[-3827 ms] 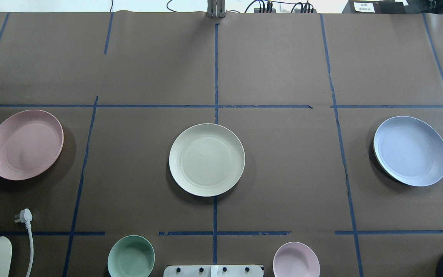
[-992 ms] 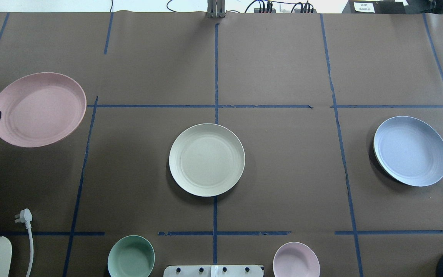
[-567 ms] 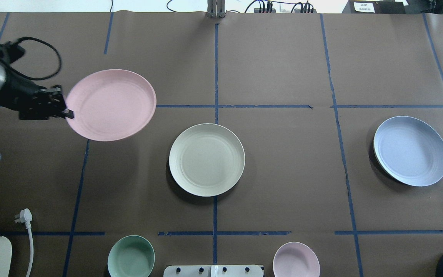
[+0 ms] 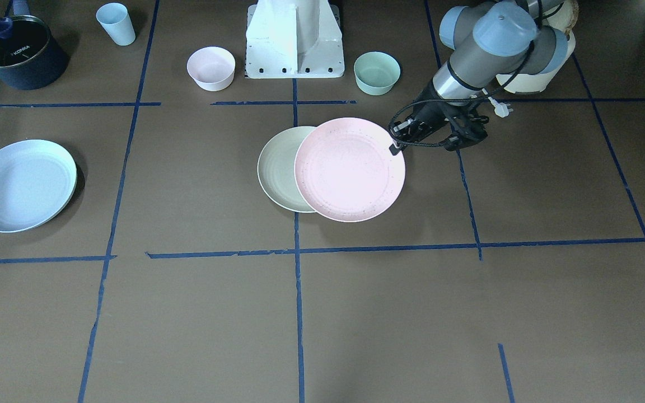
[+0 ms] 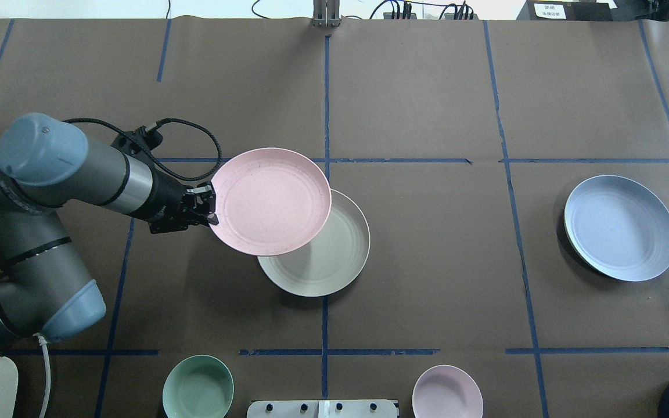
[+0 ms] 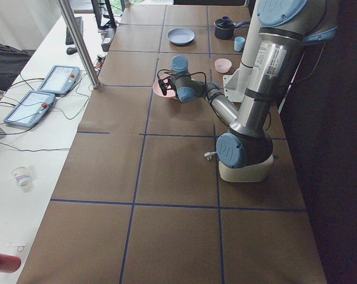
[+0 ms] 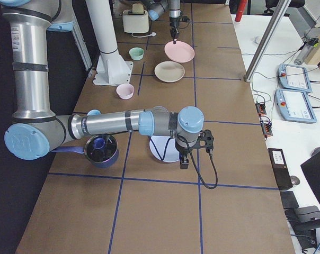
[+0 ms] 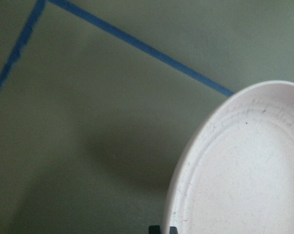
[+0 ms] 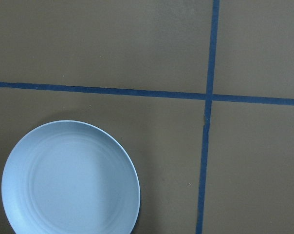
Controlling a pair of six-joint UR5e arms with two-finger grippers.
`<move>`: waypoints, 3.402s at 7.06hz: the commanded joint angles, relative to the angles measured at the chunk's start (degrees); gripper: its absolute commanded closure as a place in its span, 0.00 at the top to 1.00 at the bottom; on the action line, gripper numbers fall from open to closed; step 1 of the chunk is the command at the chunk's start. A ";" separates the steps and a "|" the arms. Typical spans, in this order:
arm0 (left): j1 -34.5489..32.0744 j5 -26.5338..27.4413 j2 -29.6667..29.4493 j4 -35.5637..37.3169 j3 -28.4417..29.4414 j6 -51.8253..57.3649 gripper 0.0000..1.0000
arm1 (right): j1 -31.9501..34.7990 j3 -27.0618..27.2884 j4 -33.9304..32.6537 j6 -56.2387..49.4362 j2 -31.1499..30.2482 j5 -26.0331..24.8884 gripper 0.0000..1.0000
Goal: Stack three plates with pink and blue
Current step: 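Lift the pink plate with the left gripper and carry it onto the cream plate, then release the pink plate with the left gripper while the right gripper grasps the blue plate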
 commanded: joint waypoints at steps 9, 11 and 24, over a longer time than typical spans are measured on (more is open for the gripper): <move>7.81 6.92 -3.25 0.35 0.75 -3.92 1.00 | -18.23 -2.94 30.27 29.80 -6.17 -7.70 1.00; 5.80 6.48 -2.98 0.35 0.40 -3.83 1.00 | -19.29 -5.30 33.79 30.07 -7.59 -8.33 1.00; 3.42 6.65 -2.37 4.83 -2.42 -3.74 1.00 | -23.60 -8.67 40.02 36.19 -8.47 -7.29 0.00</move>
